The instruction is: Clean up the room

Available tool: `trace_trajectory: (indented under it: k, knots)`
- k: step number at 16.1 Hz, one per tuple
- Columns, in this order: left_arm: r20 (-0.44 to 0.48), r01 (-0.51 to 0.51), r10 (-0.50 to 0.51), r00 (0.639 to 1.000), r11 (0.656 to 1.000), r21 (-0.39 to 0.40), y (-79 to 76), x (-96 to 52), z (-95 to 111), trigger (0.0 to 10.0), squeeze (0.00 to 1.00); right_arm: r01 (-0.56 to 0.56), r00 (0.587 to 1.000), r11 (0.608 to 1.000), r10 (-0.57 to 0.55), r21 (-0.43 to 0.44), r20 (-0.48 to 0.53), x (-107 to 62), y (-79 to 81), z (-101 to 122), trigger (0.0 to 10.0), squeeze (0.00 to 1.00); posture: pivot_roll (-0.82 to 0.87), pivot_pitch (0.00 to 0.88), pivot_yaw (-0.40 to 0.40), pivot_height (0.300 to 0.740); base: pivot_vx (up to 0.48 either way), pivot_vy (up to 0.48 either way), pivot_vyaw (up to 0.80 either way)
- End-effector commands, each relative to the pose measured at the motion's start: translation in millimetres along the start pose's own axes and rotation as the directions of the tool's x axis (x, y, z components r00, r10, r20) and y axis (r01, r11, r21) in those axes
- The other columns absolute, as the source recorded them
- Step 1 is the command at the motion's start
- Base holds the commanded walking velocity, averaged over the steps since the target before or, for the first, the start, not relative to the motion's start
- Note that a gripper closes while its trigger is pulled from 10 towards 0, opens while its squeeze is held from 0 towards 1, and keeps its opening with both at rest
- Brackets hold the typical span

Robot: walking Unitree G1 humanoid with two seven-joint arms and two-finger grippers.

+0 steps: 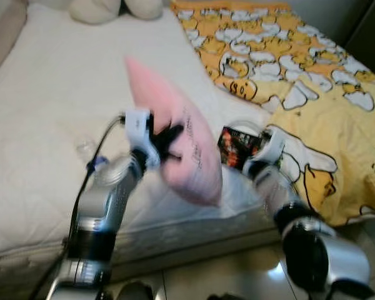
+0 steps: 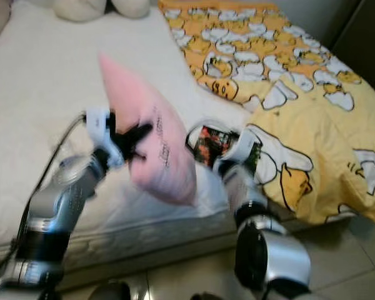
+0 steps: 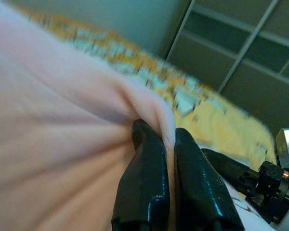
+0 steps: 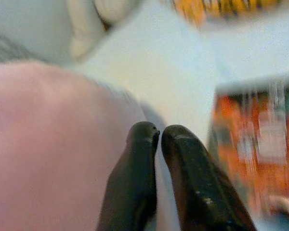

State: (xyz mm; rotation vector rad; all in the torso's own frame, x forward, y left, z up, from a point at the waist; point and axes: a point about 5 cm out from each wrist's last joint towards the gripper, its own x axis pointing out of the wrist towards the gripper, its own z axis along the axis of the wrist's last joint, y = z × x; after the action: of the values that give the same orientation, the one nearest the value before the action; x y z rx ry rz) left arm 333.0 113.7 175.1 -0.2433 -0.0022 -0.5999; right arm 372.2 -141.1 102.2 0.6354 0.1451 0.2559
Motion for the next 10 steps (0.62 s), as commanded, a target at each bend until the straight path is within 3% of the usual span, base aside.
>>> trace_trajectory:
  k: [1,4,5,6,7,8,10]
  knots:
    - [0.067,0.035,-0.037,0.997,0.999,0.036,-0.8,6.2,14.9,0.0,0.00,-0.023,0.996,0.999,0.026,-0.029,0.084,3.5,2.8,23.1,0.0,0.00,0.02,0.000,-0.044,0.740,0.000,0.000,0.00]
    - [0.112,-0.005,-0.005,0.994,0.996,0.093,16.9,16.8,30.4,0.0,0.00,-0.008,0.995,0.988,0.023,-0.152,0.097,5.7,4.2,39.3,0.0,0.00,0.01,0.000,-0.042,0.740,0.000,0.000,0.00]
    - [0.125,-0.011,-0.003,0.992,0.994,0.110,23.1,21.6,39.9,0.0,0.00,0.012,0.996,0.977,0.008,-0.212,0.091,3.4,1.2,38.0,7.1,0.00,0.01,0.000,-0.037,0.740,0.000,0.000,0.00]
    - [0.129,-0.012,-0.008,0.992,0.989,0.150,28.7,25.5,49.7,0.0,0.00,0.005,0.996,0.978,0.014,-0.211,0.089,0.6,-0.6,33.4,10.0,0.00,0.02,0.000,-0.036,0.740,0.000,0.000,0.00]
    - [0.133,-0.030,0.008,0.991,0.985,0.168,34.3,26.8,56.0,0.0,0.00,0.015,0.996,0.979,0.003,-0.203,0.088,-1.8,-3.1,29.2,10.0,0.00,0.01,0.000,-0.035,0.740,0.000,0.000,0.00]
    - [0.160,-0.098,0.067,0.985,0.977,0.191,50.2,28.2,74.1,0.0,0.00,0.041,0.997,0.968,-0.022,-0.247,0.080,-8.6,-8.1,19.3,10.0,0.00,0.00,0.000,-0.019,0.740,0.000,0.000,0.00]
    - [0.187,-0.163,0.126,0.974,0.967,0.197,60.5,27.1,85.0,0.0,0.00,0.066,0.994,0.952,-0.036,-0.300,0.105,-14.5,-10.6,17.6,10.0,0.00,-0.01,0.000,-0.012,0.740,0.000,0.000,0.00]
